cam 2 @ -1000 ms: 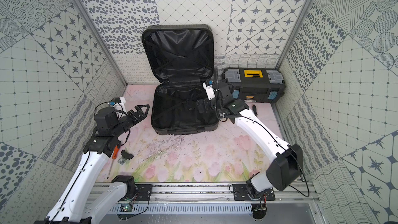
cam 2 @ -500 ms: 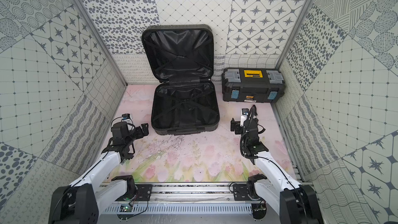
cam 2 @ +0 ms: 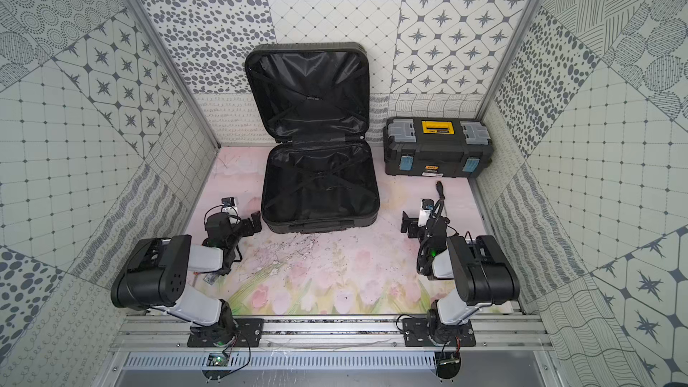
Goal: Open the suitcase zippers
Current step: Reset both arms
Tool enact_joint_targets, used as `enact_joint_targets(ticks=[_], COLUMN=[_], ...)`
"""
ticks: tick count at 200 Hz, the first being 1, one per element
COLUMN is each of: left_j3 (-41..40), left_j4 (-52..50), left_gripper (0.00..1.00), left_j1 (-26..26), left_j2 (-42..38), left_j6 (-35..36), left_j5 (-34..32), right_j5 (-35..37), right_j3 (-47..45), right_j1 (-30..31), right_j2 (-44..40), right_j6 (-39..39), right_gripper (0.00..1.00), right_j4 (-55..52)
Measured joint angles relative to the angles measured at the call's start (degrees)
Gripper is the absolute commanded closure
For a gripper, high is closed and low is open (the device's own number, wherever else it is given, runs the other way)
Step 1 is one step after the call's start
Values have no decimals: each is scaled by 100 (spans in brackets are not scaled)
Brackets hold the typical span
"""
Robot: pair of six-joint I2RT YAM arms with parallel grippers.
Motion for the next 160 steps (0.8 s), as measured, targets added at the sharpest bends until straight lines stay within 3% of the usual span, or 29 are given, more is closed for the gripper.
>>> enact_joint_targets(ticks=[41, 160], left_j3=[361, 483], left_j4=[31, -48], left_gripper=[1, 1], left_j1=[-422, -444], left_j2=[83, 109], left_j6=[262, 555], left_j5=[-673, -758], right_j5=[-175, -199], right_j3=[1036, 1056], right_j1=[-94, -109], right_j2=[-59, -61], right_j6=[-2, -7], right_gripper=[1, 1], right_j4=[-608, -1064])
